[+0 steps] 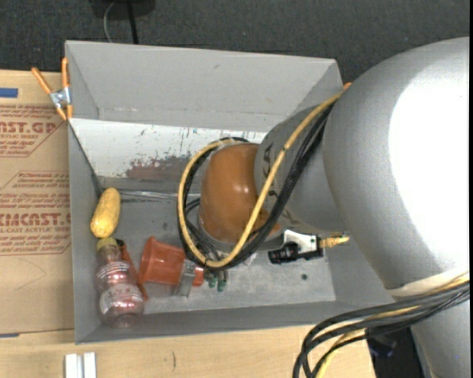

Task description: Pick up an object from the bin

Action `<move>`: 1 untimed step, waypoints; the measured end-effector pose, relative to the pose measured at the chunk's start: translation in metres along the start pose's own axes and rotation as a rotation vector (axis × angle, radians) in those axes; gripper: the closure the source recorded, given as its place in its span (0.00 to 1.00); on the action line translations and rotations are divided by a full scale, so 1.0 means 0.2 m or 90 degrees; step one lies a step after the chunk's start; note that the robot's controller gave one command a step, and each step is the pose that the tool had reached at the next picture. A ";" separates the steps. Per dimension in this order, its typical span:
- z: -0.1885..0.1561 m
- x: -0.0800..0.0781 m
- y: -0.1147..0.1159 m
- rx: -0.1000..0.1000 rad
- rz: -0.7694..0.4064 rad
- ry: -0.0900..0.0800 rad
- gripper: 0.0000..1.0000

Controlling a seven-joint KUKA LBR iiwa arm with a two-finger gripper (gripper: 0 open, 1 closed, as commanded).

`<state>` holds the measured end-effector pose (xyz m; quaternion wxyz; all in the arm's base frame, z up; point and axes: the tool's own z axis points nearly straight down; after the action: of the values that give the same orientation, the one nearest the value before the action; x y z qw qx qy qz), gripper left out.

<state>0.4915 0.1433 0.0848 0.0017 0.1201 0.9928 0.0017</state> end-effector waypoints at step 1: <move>0.00 0.00 0.00 0.000 0.000 0.000 1.00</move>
Offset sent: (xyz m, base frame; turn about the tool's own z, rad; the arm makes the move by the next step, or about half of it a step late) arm -0.0005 0.0044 0.1040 -0.0375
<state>0.4915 0.1431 0.0849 0.0017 0.1204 0.9927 0.0018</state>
